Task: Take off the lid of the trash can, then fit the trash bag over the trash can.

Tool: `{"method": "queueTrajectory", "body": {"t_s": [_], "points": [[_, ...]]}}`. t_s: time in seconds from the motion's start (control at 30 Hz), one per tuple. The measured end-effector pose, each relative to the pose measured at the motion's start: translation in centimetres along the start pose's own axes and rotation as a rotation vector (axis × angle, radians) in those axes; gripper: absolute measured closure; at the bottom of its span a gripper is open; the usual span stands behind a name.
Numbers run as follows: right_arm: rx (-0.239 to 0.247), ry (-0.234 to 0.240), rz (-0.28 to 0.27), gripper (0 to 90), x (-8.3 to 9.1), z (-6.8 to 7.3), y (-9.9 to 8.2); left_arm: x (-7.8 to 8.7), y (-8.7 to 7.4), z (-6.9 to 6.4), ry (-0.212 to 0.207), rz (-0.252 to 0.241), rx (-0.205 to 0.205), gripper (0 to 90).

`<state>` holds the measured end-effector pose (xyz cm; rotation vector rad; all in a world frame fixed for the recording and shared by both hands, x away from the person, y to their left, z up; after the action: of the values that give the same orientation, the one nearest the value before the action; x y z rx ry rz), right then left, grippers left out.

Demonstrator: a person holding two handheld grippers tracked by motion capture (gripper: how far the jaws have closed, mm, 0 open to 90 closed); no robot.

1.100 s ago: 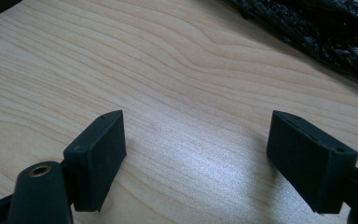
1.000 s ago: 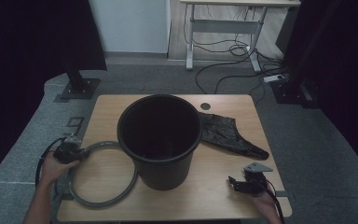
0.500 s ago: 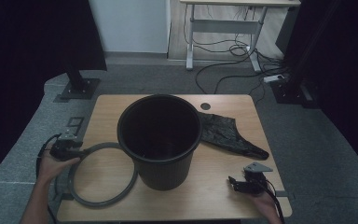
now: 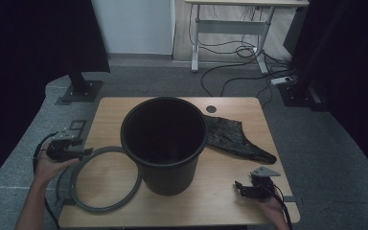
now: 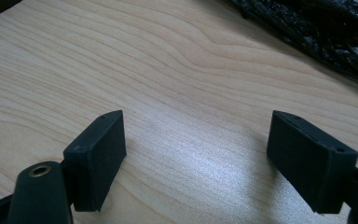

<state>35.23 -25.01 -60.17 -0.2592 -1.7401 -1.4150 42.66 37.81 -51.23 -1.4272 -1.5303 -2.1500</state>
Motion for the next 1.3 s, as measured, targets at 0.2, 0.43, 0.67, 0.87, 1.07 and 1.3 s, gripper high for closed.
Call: {"method": "queueTrajectory", "body": {"t_s": [0.2, 0.43, 0.67, 0.87, 1.07, 1.3], "points": [[0.000, 0.000, 0.000, 19.0, 0.0, 0.0, 0.0, 0.5, 0.1, 0.2, 0.011, -0.011, 0.006, 34.8], [0.000, 0.000, 0.000, 19.0, 0.0, 0.0, 0.0, 0.8, 0.3, 0.1, 0.011, -0.022, 0.006, 35.1], [0.001, -0.001, 0.001, 19.0, 0.0, 0.0, 0.0, 0.8, 0.7, -0.4, -0.011, -0.035, -0.001, 35.0], [0.013, -0.007, -0.044, 19.3, 0.4, 0.1, 0.2, 0.8, 0.8, -0.7, -0.017, -0.039, -0.005, 33.6], [0.030, -0.025, -0.084, 18.4, 0.7, -0.1, 2.0, 0.5, 0.6, -1.6, -0.035, -0.044, -0.017, 33.1], [0.033, -0.002, -0.113, 18.6, 0.5, 0.0, 5.6, 0.1, 0.2, -1.7, -0.039, -0.030, -0.015, 33.2]]}}
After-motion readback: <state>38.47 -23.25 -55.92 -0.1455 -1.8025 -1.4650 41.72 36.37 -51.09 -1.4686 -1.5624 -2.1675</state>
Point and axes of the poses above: each handheld gripper's, and its own axes: x roughly backward along the jaws, y roughly out of its top, z roughly to its left, the point moved 7 cm from there along -x, roughly forward along the jaws, and after that the axes turned 4 degrees about z, right-handed, at the moved point
